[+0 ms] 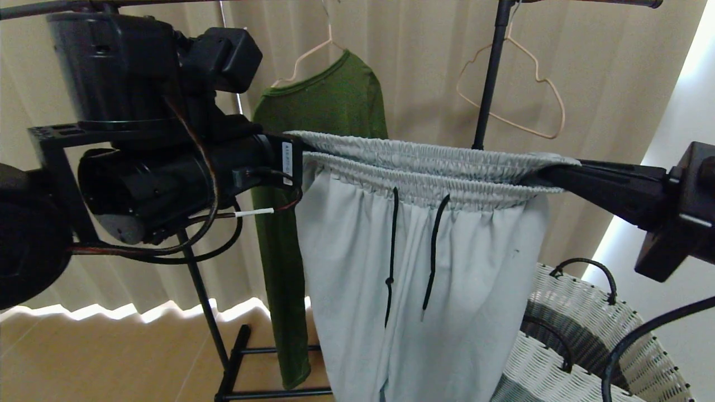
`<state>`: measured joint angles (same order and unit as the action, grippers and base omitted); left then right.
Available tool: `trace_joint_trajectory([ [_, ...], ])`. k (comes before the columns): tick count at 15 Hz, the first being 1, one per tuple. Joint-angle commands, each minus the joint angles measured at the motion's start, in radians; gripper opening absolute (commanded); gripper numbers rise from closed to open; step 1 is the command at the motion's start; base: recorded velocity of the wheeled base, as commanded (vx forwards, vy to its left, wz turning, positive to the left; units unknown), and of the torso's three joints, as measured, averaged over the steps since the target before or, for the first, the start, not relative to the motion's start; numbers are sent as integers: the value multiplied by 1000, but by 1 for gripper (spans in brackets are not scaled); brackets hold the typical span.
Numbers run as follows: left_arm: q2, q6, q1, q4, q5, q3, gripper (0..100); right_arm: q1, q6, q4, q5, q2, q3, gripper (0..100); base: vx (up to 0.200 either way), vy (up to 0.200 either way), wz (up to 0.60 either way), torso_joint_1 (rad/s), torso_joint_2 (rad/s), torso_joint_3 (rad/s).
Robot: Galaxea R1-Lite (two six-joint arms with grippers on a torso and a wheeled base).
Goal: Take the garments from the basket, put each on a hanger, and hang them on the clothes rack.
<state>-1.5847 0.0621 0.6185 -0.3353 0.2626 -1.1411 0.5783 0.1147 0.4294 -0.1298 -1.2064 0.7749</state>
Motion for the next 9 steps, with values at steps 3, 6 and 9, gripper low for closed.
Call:
trace_joint_trajectory([
  [3, 160, 16, 1, 65, -51, 84, 0, -78, 0, 193, -2, -183, 17, 0, 0, 0, 0, 0, 0, 0],
  [6, 310, 16, 7, 151, -212, 139, 0, -81, -3, 336, -5, -320, 80, 0, 0, 0, 0, 0, 0, 0],
  [9, 402, 19, 10, 153, -348, 190, 0, -81, -3, 365, -7, -394, 136, 0, 0, 0, 0, 0, 0, 0],
])
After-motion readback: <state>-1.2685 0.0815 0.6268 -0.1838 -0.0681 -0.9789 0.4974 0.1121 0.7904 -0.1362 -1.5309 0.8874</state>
